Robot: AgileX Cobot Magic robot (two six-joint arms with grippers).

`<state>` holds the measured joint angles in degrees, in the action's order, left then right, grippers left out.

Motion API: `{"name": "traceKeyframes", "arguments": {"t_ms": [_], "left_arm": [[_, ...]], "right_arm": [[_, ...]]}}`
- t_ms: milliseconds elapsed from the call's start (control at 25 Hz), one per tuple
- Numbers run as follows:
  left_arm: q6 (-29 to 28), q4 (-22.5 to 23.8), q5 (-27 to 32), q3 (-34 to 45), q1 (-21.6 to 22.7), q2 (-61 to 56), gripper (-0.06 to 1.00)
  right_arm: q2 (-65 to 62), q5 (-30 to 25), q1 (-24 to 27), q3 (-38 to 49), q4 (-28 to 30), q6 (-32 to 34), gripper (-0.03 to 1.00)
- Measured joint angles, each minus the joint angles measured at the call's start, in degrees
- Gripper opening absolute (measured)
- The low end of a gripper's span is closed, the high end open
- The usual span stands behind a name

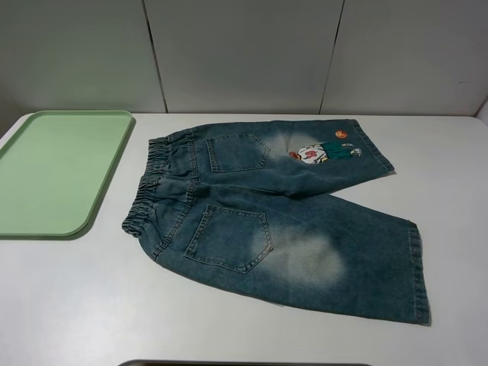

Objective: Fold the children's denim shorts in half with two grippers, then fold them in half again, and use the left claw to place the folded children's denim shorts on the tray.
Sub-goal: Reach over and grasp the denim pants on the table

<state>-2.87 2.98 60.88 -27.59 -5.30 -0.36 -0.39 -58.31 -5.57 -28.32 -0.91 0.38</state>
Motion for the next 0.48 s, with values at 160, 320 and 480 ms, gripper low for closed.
{"name": "traceKeyframes", "arguments": {"t_ms": [160, 320, 480], "left_arm": [[0.2, 1.1, 0.0, 0.0, -0.9, 0.0, 0.84], [1.8, 7.7, -1.6, 0.0, -1.8, 0.0, 0.84], [2.0, 14.6, -2.8, 0.0, -1.9, 0.0, 0.84]], "right_arm": [[0.0, 0.0, 0.0, 0.0, 0.0, 0.0, 0.69], [0.0, 0.0, 0.0, 0.0, 0.0, 0.0, 0.69], [0.0, 0.0, 0.0, 0.0, 0.0, 0.0, 0.69]]}}
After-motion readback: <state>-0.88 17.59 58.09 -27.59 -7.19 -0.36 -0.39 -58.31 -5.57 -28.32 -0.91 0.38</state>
